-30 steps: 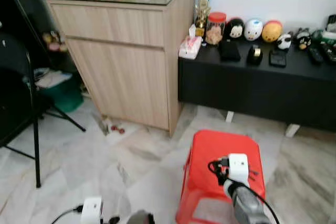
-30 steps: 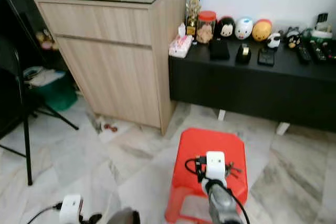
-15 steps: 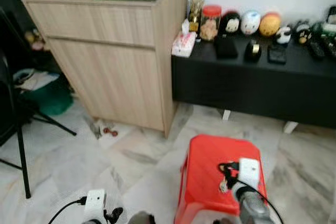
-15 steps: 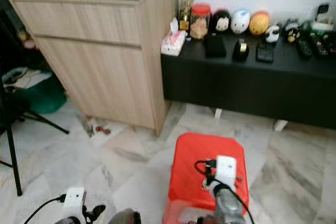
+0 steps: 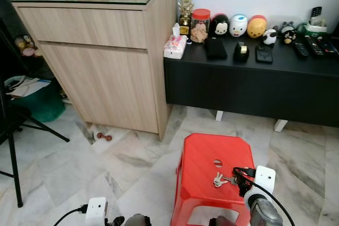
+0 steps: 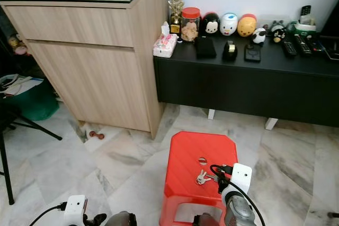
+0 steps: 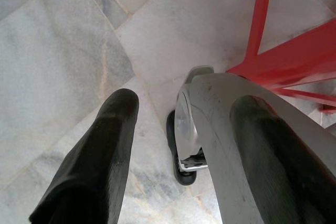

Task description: Hang keys on a hook

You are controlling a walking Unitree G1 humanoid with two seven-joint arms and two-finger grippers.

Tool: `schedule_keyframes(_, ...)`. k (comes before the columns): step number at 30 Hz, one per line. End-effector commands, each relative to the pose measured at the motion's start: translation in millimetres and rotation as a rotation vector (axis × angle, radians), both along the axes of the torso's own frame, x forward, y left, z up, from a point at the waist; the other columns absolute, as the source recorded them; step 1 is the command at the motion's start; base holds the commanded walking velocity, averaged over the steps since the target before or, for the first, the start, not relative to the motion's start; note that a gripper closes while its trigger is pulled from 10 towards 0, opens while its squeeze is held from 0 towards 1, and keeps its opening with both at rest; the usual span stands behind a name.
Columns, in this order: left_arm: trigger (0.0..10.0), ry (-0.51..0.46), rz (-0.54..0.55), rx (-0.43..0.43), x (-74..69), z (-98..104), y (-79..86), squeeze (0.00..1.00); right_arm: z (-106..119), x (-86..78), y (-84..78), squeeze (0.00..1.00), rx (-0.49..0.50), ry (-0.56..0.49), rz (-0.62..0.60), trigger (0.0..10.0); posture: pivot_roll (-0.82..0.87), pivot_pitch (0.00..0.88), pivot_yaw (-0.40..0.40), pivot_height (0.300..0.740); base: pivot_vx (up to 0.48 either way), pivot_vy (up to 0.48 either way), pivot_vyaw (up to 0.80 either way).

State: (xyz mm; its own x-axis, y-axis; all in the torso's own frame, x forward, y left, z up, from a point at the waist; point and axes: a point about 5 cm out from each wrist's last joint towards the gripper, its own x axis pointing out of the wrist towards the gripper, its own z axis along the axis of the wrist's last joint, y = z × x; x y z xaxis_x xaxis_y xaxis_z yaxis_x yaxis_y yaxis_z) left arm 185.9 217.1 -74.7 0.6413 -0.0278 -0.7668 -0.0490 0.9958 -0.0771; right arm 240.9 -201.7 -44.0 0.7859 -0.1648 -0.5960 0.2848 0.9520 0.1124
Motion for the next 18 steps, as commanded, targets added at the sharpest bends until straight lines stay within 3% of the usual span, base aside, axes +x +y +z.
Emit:
schedule_keyframes(1, 10.0, 0.026, -0.005, 0.008, -5.9, -3, 2.6, 0.0, 1, 2.2, 2.6, 0.0, 0.012, -0.001, 0.011, 10.0, 0.03, 0.059, 0.024, 0.645, 0.0, 0.0, 0.0)
schedule_keyframes(18, 10.0, 0.035, -0.005, 0.001, -14.2, -6, 1.0, 0.0, 12, 16.7, 3.9, 0.0, -0.058, -0.028, 0.046, 10.0, 0.04, 0.086, 0.014, 0.616, 0.0, 0.0, 0.0)
